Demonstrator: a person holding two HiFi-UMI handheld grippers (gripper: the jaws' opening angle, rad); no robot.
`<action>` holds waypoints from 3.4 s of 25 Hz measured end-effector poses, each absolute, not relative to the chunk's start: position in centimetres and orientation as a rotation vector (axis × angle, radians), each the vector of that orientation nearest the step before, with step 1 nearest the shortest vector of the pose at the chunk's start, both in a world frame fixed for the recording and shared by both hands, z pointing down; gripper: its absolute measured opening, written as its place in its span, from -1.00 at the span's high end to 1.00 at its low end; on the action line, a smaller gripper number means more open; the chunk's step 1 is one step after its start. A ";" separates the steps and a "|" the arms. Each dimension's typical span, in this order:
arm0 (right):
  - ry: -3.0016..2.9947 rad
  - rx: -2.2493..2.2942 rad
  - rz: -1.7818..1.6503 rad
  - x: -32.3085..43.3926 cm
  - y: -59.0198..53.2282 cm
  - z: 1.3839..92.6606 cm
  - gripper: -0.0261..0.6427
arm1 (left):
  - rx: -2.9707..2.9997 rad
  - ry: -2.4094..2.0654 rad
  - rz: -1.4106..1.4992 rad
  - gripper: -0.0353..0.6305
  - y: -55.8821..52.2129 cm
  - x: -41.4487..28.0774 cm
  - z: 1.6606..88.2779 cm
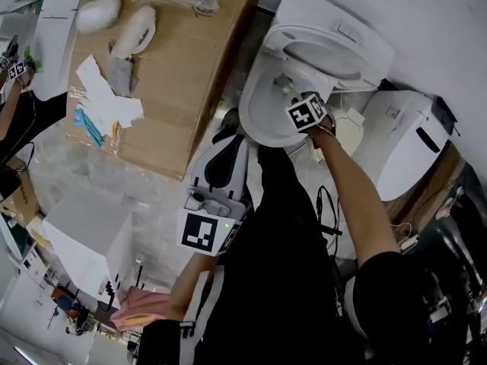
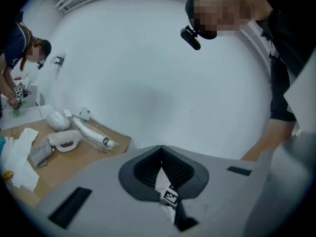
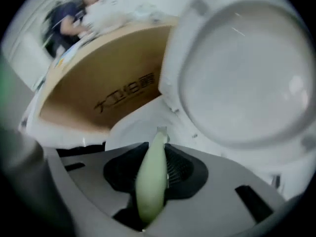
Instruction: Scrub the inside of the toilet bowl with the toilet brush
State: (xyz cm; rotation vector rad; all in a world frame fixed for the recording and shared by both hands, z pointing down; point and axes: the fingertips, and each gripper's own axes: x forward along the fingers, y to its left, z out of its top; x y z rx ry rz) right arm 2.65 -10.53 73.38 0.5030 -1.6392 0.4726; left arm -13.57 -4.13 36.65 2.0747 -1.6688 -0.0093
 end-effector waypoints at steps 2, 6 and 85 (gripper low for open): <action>-1.579 0.861 0.830 4.7 -11.3 73.1 0.59 | 2.103 -1.632 -0.004 0.87 -4.8 -13.6 36.4; -1.307 1.523 1.489 8.2 -9.9 73.6 0.59 | 2.151 -1.556 0.026 0.87 -5.7 -13.8 36.5; -1.435 1.506 2.525 -2.7 -5.4 85.5 0.81 | 2.316 -1.138 0.230 0.87 -4.9 -10.1 47.2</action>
